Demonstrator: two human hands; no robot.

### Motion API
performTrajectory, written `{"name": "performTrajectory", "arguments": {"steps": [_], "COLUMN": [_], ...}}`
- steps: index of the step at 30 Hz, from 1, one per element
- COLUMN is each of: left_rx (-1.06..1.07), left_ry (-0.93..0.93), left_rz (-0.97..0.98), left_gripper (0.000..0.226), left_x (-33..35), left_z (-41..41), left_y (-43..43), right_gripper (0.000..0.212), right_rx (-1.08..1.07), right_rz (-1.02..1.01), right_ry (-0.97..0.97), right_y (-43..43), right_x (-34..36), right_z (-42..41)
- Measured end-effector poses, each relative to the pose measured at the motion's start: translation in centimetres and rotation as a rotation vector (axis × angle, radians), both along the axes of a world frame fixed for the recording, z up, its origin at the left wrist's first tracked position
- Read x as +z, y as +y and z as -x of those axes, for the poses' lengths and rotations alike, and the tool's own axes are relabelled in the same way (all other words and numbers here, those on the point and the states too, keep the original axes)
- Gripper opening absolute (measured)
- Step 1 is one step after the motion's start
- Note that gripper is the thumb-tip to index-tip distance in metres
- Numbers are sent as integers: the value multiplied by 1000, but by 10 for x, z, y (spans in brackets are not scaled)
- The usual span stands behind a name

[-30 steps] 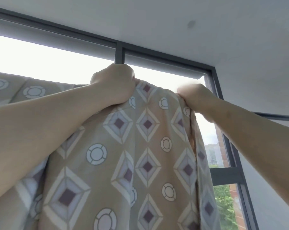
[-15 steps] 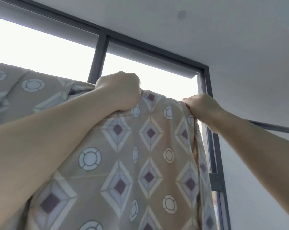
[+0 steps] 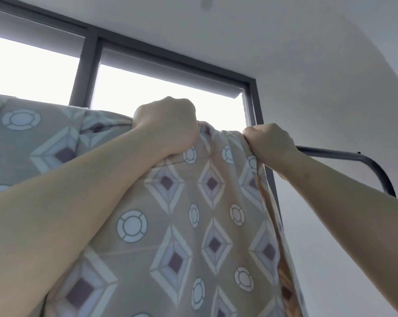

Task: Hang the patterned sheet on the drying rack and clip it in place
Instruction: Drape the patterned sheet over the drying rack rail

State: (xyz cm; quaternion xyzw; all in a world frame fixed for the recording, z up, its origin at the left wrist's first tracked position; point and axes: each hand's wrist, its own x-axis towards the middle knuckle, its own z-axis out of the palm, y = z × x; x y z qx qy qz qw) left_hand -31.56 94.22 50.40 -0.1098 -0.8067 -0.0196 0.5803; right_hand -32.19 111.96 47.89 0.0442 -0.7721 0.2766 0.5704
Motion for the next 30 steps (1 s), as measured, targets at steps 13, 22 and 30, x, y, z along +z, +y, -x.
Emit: {"name": "performTrajectory", "arguments": {"steps": [13, 22, 30], "left_rx": [-130, -200, -207], "left_ry": [35, -73, -86], "left_rz": [-26, 47, 78], "left_gripper": [21, 25, 27], "left_x": [-2, 8, 7], "left_z": [15, 27, 27], "left_y": [180, 255, 271], "right_gripper": [43, 28, 15], "right_rx": [-12, -10, 287], "right_rz": [-121, 7, 430], "right_ry": [59, 52, -52], "right_y": [173, 251, 285], "right_x": [5, 19, 34], "right_z": [0, 6, 15]}}
